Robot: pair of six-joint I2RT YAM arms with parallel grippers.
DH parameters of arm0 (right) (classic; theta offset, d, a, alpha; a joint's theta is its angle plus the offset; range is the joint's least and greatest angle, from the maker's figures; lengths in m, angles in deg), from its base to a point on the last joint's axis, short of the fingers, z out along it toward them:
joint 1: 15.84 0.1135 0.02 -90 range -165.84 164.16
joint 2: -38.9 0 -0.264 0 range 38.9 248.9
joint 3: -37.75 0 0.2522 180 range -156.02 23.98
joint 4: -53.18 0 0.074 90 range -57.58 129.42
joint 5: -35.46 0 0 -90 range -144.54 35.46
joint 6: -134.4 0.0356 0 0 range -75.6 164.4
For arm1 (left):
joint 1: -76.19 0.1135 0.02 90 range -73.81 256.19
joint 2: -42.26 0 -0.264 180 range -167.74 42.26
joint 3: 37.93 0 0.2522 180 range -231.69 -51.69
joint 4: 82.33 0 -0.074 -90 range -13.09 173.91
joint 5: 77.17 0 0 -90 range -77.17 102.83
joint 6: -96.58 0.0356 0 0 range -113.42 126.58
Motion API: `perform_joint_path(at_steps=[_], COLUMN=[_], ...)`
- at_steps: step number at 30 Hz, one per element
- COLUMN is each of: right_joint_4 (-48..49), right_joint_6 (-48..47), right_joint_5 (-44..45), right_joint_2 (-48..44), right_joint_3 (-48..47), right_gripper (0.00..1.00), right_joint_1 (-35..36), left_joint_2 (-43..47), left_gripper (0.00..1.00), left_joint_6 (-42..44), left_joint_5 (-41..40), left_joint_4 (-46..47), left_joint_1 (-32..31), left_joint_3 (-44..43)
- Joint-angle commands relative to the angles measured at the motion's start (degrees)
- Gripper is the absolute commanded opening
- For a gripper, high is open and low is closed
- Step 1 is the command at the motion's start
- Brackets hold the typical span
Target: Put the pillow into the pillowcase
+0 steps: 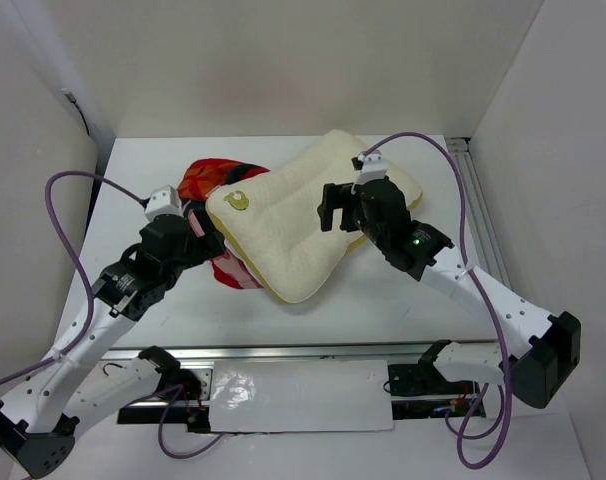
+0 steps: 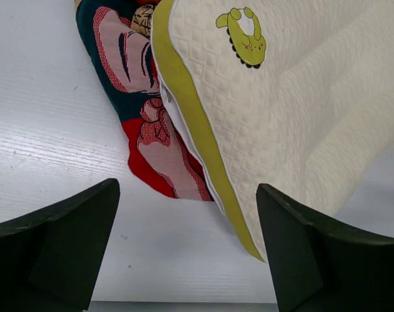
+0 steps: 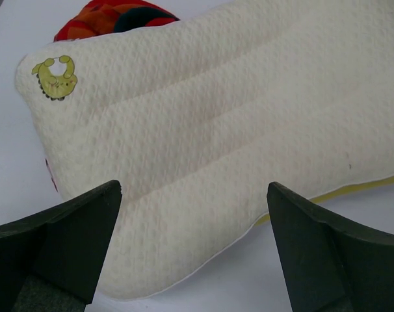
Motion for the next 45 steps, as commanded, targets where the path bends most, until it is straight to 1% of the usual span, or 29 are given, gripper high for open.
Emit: perform_joint_path(at_steps=[1,3,4,6,9,10,11,12,14,19,21,22,23,24,25,26,27,29,30,32,33,34,36,37,38,39,41,43,45], right_joint_4=[2.7,2.7,3.4,4.0,4.0,4.0,4.0,4.6,4.6,4.6,5.3,5.3,6.2,8.4,9.4,10.3,11.2,13.6,14.2,14.2,13.5,10.6,6.2,1.5,-0.4,-2.7,-8.5,-11.3,-13.1], right_joint_6=[-4.2,-5.2,-5.7,-6.3,-9.2,-10.1,-11.3,-12.3,-12.3,-10.0,-8.7,-8.2,-9.3,-9.3,-9.3,-9.3,-8.8,-8.2,-7.2,-6.7,-5.2,-4.2,-1.0,0.2,1.4,4.3,5.1,6.1,6.1], right_joint_5=[-4.2,-1.9,0.9,1.7,-1.5,-3.1,-7.9,-9.6,-10.8,-8.6,-9.1,-9.6,-11.4,-14.4,-15.5,-16.9,-18.2,-16.8,-11.5,-6.6,-3.7,2.5,7.6,12.1,13.8,15.3,16.2,16.2,12.5], right_joint_2=[0.3,2.1,4.1,6.5,12.9,14.8,18.3,20.1,25.6,36.2,41.1,42.6,44.8,45.7,46.3,46.3,46.3,43.6,39.2,33.7,28.0,25.5,19.3,17.6,16.0,14.6,10.5,7.5,6.0], right_joint_3=[0.1,-1.3,-1.3,-3.2,-6.2,-6.8,-7.3,-8.4,-9.5,-12.8,-12.8,-13.4,-13.4,-13.4,-12.7,-12.0,-12.0,-10.0,-9.4,-8.2,-8.2,-8.2,-9.8,-10.3,-10.3,-10.3,-10.3,-9.7,-6.6], right_gripper=[1.00,1.00,1.00,1.00,1.00,1.00,1.00,1.00,1.00,1.00,1.00,0.93,0.76,0.68,0.50,0.03,0.00,0.00,0.00,0.00,0.00,0.00,0.00,0.00,0.00,0.00,0.00,0.00,0.00], right_joint_1=[0.3,0.8,0.8,0.8,0.2,0.2,0.2,0.2,-0.5,-2.8,-3.6,-4.2,-4.2,-4.2,-4.2,-4.2,-4.2,-4.2,-4.2,-3.6,-3.6,-3.6,-6.2,-7.1,-8.8,-9.9,-12.1,-13.4,-13.9], left_joint_2=[0.0,-0.6,-1.4,-3.2,-5.2,-6.0,-7.7,-8.6,-10.6,-12.4,-13.0,-13.5,-13.5,-13.5,-13.5,-13.5,-13.5,-13.5,-14.1,-14.7,-15.4,-16.2,-17.4,-18.0,-19.5,-20.4,-22.8,-24.1,-25.5], left_gripper=[0.99,0.99,0.99,0.99,0.99,0.99,0.99,0.99,0.99,0.99,0.99,0.98,0.98,0.98,0.98,0.98,0.98,0.98,0.99,0.99,0.99,0.99,0.99,0.99,0.99,0.99,0.99,0.99,0.99], left_joint_6=[-1.1,-2.3,-2.3,-2.3,-3.4,-3.4,-3.4,-2.7,-1.1,1.6,2.8,2.8,3.4,3.4,4.0,4.6,4.6,5.2,5.2,5.2,5.2,5.2,5.2,5.2,5.2,5.2,5.2,5.7,5.7], left_joint_5=[-2.1,-2.7,-2.7,-2.1,0.1,2.4,3.4,4.6,7.6,14.8,16.6,16.6,16.6,16.6,16.6,16.6,17.2,17.8,17.8,18.5,19.0,19.6,19.6,20.1,20.1,21.7,21.7,21.7,21.1], left_joint_4=[1.3,0.3,0.3,0.3,0.3,0.3,0.3,0.3,2.0,9.0,11.5,11.5,12.2,12.2,13.2,13.8,14.5,15.7,16.3,16.8,18.0,18.7,20.8,21.3,21.3,22.1,22.1,22.6,22.6], left_joint_1=[-0.2,-0.2,0.3,1.0,4.6,5.8,7.0,8.3,11.3,16.5,17.0,17.6,17.7,17.7,17.7,17.7,17.7,17.7,17.7,17.7,17.7,17.7,17.7,17.7,17.7,17.7,17.7,17.7,17.7], left_joint_3=[-0.6,-0.6,-0.6,-0.6,-1.1,-1.1,-1.1,-1.1,0.3,4.9,6.3,7.1,7.1,7.6,7.6,8.3,9.1,9.6,9.6,9.6,10.2,10.2,10.9,10.9,10.9,10.9,10.2,9.5,8.3])
